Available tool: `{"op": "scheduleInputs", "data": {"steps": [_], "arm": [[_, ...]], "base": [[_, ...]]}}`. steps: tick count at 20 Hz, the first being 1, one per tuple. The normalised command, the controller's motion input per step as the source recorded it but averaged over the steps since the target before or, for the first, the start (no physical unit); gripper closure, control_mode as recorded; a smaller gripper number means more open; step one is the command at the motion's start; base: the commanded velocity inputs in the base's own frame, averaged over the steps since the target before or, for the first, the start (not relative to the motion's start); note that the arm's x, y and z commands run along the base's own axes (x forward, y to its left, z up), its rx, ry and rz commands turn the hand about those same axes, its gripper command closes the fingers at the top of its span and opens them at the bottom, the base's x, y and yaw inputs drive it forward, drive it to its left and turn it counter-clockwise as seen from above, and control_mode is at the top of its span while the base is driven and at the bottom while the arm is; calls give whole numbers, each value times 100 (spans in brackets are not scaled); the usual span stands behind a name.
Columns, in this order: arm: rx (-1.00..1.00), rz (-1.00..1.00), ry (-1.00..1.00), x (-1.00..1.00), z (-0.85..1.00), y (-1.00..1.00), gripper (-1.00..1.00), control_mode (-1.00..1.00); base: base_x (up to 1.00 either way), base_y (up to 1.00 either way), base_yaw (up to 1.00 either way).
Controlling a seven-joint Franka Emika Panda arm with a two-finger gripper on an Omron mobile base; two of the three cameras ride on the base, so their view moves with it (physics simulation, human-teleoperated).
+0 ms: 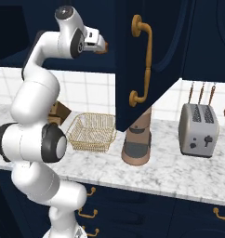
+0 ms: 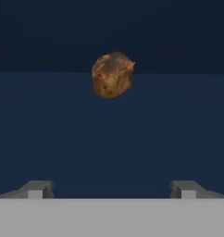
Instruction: Open the cabinet, pick up the bread from the cabinet and place it in the basket. Then move the basket to the dining counter.
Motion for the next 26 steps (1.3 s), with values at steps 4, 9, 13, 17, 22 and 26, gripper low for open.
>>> {"op": "scheduleInputs", "data": {"steps": [4, 9, 13, 17, 22, 26], "arm": [[0, 0, 0, 51, -6, -4, -100, -100], [0, 0, 0, 52, -2, 0, -100, -100], [0, 0, 0, 56, -6, 0, -100, -100], [0, 0, -3, 53, -5, 0, -100, -100], [0, 0, 0, 54, -7, 0, -100, -100], [0, 0, 0, 52, -5, 0, -100, -100]], "base": [[0, 0, 0], [0, 0, 0], [0, 0, 0], [0, 0, 0], [0, 0, 0], [0, 0, 0]]}}
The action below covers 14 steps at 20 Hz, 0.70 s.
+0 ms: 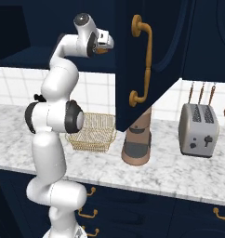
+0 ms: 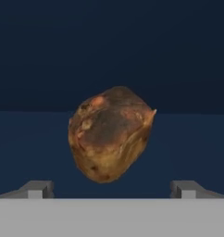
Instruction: Open the cabinet, pick up the bread from the cabinet and place it in the basket. Then move the basket to the dining counter.
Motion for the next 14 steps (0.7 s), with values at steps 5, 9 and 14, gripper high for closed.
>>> {"op": "scheduleInputs", "data": {"steps": [5, 9, 14], "arm": [[0, 0, 0, 51, 0, 0, -100, -100], [0, 0, 0, 39, -2, 0, -100, -100], [0, 0, -5, 16, -42, 3, 100, -100]], "base": [[0, 0, 0], [0, 0, 0], [0, 0, 0]]}}
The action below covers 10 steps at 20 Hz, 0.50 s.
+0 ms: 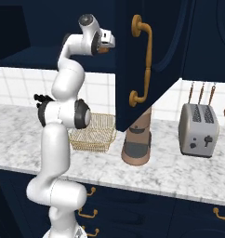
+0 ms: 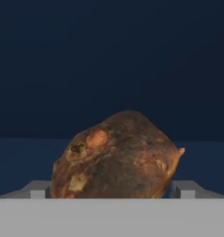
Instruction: Open the cabinet, pick up the bread from the cabinet and place it in the basket. Then move the basket to the dining counter.
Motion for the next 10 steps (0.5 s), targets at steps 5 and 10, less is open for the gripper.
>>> {"op": "scheduleInputs", "data": {"steps": [5, 10], "arm": [[-1, 1, -23, -38, -87, 2, 100, -100], [-3, 17, -66, -100, -99, 32, 100, -100]], "base": [[0, 0, 0], [0, 0, 0]]}}
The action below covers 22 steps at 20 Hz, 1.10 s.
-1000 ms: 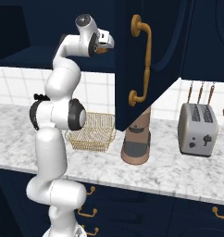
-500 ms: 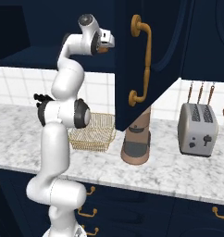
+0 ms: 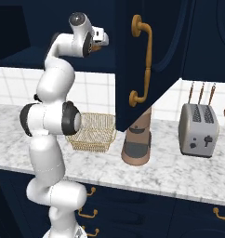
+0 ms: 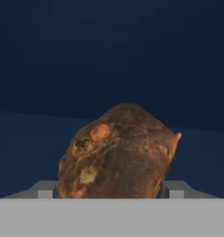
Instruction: Open the cabinet, pick up the bread from the cabinet and place it in the basket. Then move the basket to the dining counter.
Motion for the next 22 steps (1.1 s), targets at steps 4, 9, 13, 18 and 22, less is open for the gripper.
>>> {"op": "scheduleInputs", "data": {"steps": [4, 9, 13, 18, 22], "arm": [[0, 13, -68, -100, -75, 14, 100, -100], [0, 0, -21, -100, 58, -2, 100, -100], [0, 0, -16, -100, 100, -4, 100, -100], [0, 0, -5, -100, 88, -1, 100, -100], [0, -1, 9, -100, 56, 1, 100, -100]], "base": [[0, 0, 0], [0, 0, 0], [0, 0, 0], [0, 0, 0], [0, 0, 0]]}}
